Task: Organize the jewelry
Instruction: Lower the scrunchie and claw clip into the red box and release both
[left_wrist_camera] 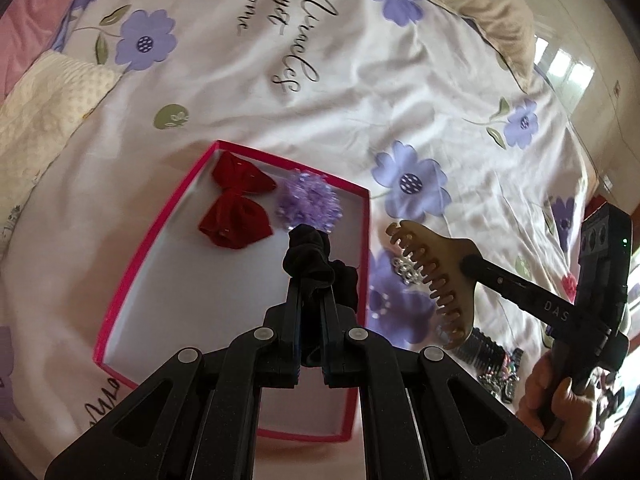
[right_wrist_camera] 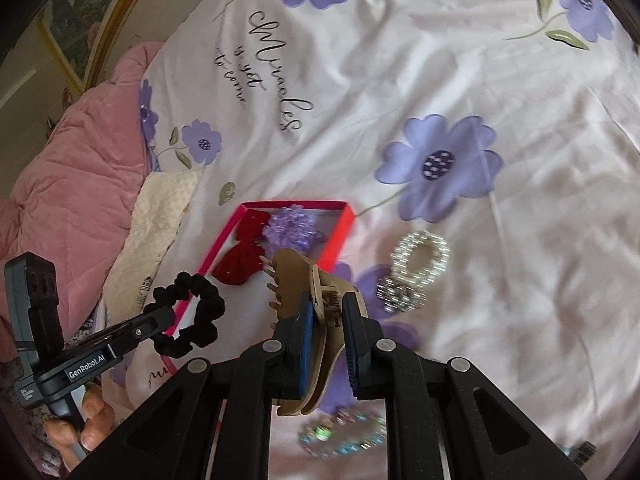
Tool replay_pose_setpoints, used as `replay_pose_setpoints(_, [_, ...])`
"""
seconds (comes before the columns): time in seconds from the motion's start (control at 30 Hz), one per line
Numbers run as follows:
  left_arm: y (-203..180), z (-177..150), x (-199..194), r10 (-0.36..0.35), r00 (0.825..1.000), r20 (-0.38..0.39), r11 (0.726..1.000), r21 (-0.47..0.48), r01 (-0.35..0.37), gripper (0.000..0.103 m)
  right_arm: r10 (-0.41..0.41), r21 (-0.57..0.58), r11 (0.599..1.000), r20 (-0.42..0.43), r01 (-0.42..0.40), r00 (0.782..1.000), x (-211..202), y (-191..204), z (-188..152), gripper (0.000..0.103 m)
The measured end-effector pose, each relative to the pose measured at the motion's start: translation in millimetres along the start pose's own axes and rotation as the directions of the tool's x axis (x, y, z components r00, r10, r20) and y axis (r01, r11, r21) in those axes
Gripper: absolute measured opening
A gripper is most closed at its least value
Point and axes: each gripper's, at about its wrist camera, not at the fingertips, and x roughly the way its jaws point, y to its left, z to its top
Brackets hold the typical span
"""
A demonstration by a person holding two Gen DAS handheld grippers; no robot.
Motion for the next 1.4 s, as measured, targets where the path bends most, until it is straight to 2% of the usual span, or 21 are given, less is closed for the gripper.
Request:
replay_pose_setpoints(0.4, [46, 18, 16, 0.018, 1.0, 0.015, 0.998, -0.067, -0.017, 0.006, 0.039, -0.008, 0.999, -0.01, -0.04, 0.999, 54, 40, 14, 0.014])
replay_pose_setpoints(0.83, [73, 38, 65, 0.035, 0.999, -0.021, 0.993, -0.113, -0.037, 0.006, -0.016, -0.031, 0.999, -0.068, 0.014, 0.998, 117, 46, 25, 0.014])
replay_pose_setpoints(0.97, [82, 35, 86, 0.065, 0.996, -0.065, 0.99, -0.124, -0.073, 0.006, -0.035, -0.041, 0.999, -0.089, 0.032, 0.995, 128, 43, 25, 0.008])
replay_pose_setpoints(1.3, [85, 31, 102, 0.113, 0.988, -0.106, 0.985, -0.115, -0.125, 0.007, -0.031, -0.059, 0.998, -0.103, 0.025, 0.994, 134, 39, 27, 0.008])
replay_pose_setpoints(1.4, [84, 32, 102, 0.126, 0.986, -0.109, 0.984, -0.112, -0.138, 0.009, -0.027, -0.062, 0.998, -0.108, 0.02, 0.994, 135, 40, 28, 0.012])
